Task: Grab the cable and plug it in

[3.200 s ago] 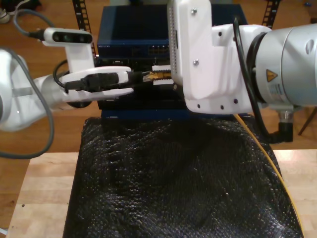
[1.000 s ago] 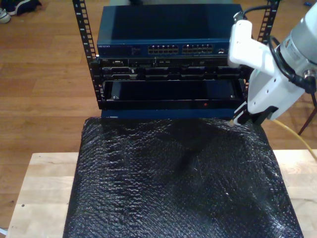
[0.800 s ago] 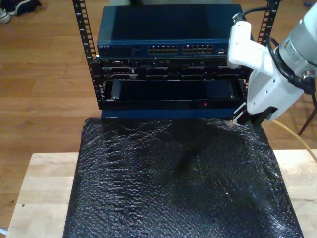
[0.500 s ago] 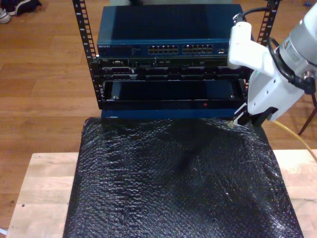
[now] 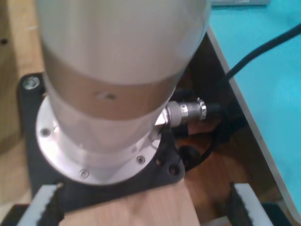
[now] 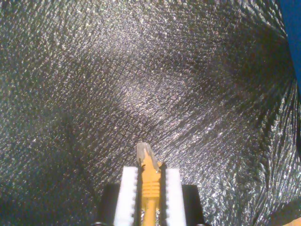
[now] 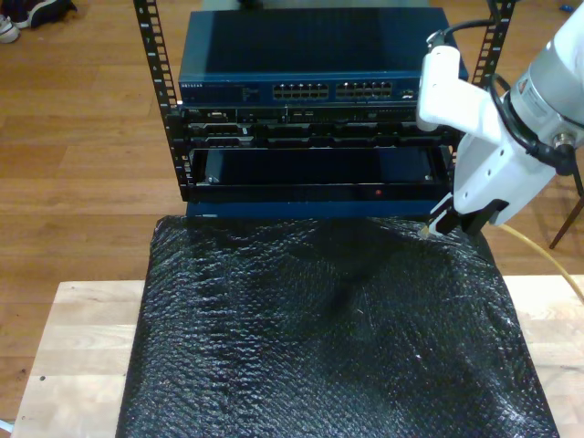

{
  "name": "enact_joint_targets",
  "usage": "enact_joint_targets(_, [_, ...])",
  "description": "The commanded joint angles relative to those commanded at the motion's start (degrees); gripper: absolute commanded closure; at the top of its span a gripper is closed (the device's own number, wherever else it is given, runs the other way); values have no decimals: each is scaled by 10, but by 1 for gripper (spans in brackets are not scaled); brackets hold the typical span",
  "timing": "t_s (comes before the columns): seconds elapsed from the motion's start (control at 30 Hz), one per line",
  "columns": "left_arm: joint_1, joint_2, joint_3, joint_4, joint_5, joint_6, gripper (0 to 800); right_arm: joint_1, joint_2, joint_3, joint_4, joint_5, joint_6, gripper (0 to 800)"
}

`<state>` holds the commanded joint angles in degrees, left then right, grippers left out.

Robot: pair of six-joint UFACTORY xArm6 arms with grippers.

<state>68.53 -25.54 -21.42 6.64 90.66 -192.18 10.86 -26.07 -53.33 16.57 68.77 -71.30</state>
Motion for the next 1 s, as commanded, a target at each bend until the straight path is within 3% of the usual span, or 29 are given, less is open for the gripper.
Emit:
enact_joint_targets(0.3, [60,-5,25,-3,-55,57,0,1,4,5,2,-5,-1,800])
enact_joint_targets(0.47, [106,-19,65,-3,-142,101,0,1,17,12,4,-18,-2,800])
enact_joint_targets(0.73, [116,-21,128,-4,-248,118,0,0,15,45,3,-18,-2,800])
enact_joint_targets(1.0, [116,-15,136,-10,-265,116,0,5,13,55,5,-68,-4,800])
